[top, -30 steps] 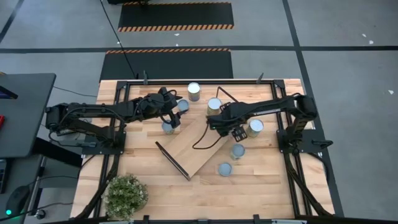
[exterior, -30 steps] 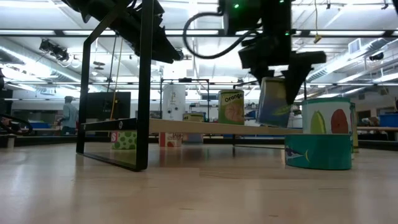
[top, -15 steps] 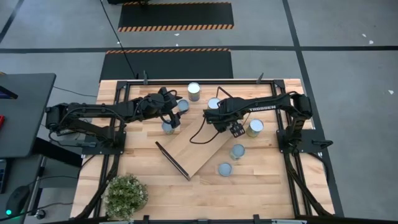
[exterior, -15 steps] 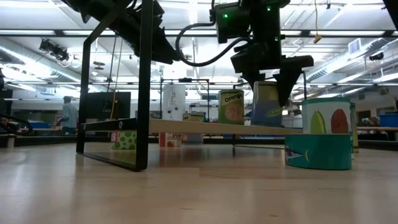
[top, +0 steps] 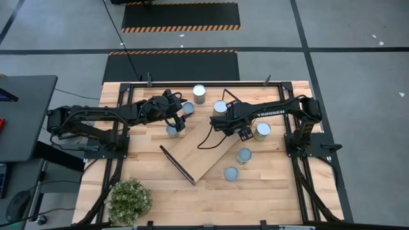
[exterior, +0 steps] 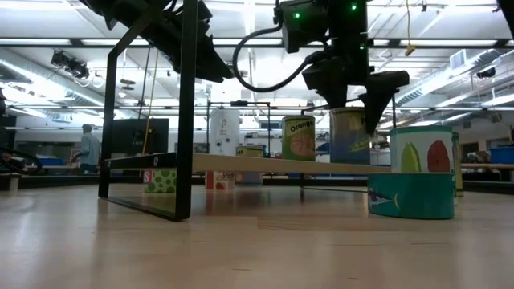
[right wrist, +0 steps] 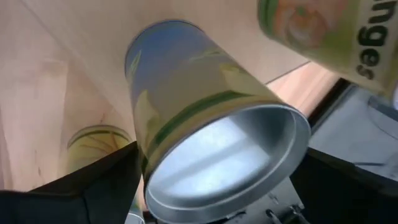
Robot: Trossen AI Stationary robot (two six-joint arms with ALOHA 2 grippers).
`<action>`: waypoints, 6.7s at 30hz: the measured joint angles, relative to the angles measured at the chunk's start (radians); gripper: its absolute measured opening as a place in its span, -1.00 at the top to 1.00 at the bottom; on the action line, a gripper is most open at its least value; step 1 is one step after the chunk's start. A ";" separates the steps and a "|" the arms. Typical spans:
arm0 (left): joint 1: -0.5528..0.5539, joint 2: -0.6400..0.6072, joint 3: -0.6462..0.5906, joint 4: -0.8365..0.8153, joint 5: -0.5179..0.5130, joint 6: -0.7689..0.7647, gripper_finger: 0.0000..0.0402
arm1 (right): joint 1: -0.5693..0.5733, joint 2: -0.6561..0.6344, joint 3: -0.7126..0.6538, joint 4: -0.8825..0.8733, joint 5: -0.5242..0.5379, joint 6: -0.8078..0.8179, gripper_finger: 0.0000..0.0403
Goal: Pick and place cans onto a shelf
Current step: Put the right dark blue fruit can on the shelf aligned with the green fruit can, then put the yellow fruit can on the shelf
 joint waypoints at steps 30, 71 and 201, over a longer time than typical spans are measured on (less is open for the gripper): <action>0.007 0.264 0.059 0.098 0.008 -0.036 -0.49 | 0.216 -0.332 -0.077 0.018 0.084 0.349 -0.86; 0.052 0.355 0.198 -0.098 0.113 -0.015 -0.45 | 0.060 -0.706 -0.674 0.278 -0.157 0.462 -0.98; 0.049 -0.046 0.075 -0.399 -0.170 0.078 -0.44 | 0.023 0.108 0.240 0.107 -0.234 0.833 -0.96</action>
